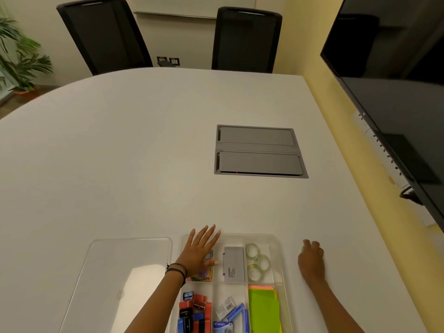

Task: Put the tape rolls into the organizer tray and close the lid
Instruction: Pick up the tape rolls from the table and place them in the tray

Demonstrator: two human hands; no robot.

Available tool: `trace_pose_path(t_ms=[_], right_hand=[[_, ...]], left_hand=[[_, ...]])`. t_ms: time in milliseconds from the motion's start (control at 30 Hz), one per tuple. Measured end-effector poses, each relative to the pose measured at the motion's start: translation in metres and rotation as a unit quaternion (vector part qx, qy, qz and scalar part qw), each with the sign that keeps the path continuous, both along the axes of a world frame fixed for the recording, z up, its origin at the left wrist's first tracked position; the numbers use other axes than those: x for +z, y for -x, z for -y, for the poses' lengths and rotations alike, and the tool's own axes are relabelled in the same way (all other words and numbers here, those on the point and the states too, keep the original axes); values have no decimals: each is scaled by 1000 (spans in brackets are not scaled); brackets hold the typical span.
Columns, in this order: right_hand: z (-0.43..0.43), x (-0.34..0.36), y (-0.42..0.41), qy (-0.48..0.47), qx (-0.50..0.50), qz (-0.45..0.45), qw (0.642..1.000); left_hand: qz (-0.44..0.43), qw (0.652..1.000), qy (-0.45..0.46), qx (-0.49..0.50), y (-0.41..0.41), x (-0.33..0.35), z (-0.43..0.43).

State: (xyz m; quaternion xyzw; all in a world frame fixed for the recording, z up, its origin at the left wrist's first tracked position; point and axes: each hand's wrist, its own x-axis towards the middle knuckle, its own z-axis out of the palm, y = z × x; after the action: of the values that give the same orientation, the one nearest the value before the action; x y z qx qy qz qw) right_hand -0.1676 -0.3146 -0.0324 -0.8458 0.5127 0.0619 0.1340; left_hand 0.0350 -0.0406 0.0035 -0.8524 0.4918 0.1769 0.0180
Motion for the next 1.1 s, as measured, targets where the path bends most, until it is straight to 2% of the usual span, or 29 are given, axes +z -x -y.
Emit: trace_pose_path(t_ms=[167, 300, 367, 467, 533, 600, 667, 733, 833, 900, 1000, 1100], right_hand=[[-19, 1, 5, -32, 15, -1, 999], [-18, 20, -5, -172, -29, 90, 981], [-22, 33, -12, -231, -104, 167, 953], [-33, 47, -19, -288, -168, 322, 886], [-43, 56, -23, -322, -158, 396, 845], [-54, 64, -26, -347, -121, 424, 828], [-65, 65, -30, -368, -88, 410, 830], [-76, 62, -33, -368, -75, 367, 851], [-88, 51, -36, -280, -50, 276, 918], [-93, 46, -39, -220, -26, 234, 947], [-96, 43, -43, -178, -16, 220, 959], [-98, 46, -49, -175, -32, 230, 957]], left_hand=[[-22, 1000, -13, 8, 1, 5, -2], [-16, 1000, -4, 12, 1, 3, -3], [6, 1000, 17, 14, 0, 2, -2], [19, 999, 31, 4, 0, -6, -2], [4, 999, 48, 13, 3, -8, -2], [15, 999, 28, -9, 6, -8, -5], [-24, 999, 30, 1, 3, -14, -8], [-48, 999, 21, -6, -2, -23, -7], [-62, 997, 38, -21, -6, -23, -12], [-77, 995, 61, -21, -10, -20, -19], [-104, 989, 103, 12, -17, -18, -34], [-137, 981, 127, 44, -20, -16, -53]])
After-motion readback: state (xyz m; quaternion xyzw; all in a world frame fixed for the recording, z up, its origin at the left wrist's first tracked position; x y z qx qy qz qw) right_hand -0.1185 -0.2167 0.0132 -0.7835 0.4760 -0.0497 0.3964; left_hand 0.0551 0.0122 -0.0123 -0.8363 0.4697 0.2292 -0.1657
